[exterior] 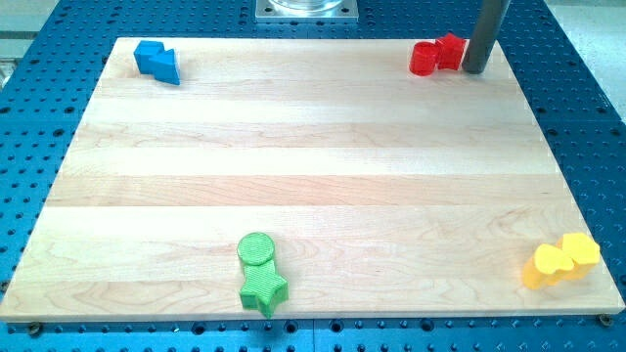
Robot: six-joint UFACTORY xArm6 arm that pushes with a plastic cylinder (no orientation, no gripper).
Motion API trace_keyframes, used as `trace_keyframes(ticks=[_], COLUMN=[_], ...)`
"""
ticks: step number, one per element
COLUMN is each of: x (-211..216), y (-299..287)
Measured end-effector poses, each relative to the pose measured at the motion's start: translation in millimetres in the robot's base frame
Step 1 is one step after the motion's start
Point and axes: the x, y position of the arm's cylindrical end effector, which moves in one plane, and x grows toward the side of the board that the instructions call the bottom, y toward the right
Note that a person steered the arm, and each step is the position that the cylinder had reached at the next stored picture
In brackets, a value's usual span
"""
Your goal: Push the red circle to the left side
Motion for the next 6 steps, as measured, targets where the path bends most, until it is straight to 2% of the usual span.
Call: trace_keyframes(ticks=[1, 2, 3, 4, 6], x=[-25.1, -23.3, -11.7, 22.6, 31.5], y=[-27.0, -102.7, -123.5, -107.9, -209.9])
